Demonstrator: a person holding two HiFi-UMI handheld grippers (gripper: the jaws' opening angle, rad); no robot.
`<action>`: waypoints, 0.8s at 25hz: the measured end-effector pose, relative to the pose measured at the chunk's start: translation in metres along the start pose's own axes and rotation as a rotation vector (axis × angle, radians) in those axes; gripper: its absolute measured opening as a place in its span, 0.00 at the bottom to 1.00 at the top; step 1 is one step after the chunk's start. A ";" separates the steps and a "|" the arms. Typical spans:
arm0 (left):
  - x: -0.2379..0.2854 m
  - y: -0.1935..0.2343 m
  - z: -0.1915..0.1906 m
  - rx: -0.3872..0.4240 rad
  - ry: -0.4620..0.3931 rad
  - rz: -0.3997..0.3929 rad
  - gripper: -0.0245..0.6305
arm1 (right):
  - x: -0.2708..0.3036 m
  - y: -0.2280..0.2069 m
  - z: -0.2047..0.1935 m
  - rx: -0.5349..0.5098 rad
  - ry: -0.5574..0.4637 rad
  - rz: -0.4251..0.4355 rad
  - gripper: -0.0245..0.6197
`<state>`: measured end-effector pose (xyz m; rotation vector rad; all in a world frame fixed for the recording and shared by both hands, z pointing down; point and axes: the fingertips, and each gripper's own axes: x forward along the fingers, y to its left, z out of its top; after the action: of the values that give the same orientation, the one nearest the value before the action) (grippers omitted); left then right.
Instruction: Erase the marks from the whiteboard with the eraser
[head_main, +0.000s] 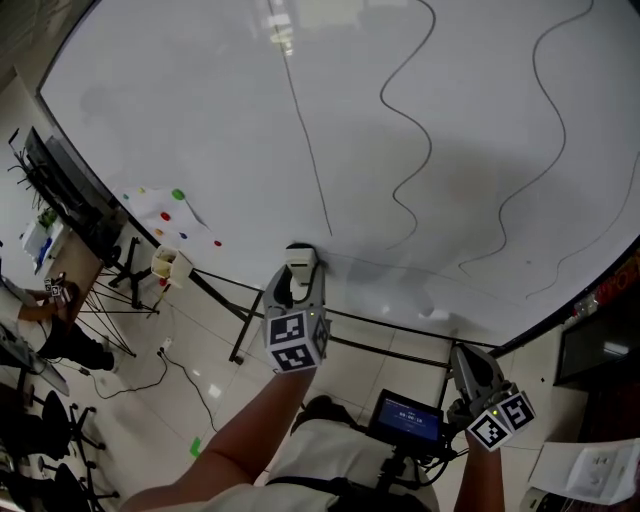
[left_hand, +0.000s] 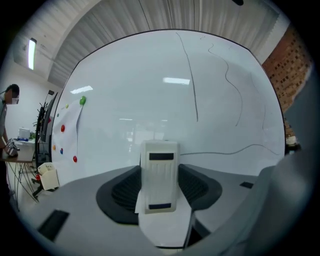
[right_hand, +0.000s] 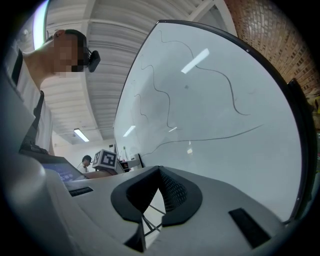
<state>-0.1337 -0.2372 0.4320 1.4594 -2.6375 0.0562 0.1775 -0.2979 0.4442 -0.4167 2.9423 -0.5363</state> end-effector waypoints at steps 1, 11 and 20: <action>-0.002 -0.008 0.000 0.001 0.000 -0.003 0.44 | -0.004 0.000 0.001 0.001 -0.002 -0.002 0.05; -0.009 -0.083 -0.003 0.100 0.023 -0.188 0.44 | -0.032 -0.012 0.001 0.020 -0.014 -0.036 0.05; -0.034 -0.108 -0.007 0.144 -0.025 -0.537 0.43 | -0.015 0.005 -0.004 0.005 -0.007 -0.067 0.05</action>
<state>-0.0235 -0.2659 0.4317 2.1727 -2.2038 0.1775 0.1903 -0.2875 0.4474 -0.5176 2.9287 -0.5493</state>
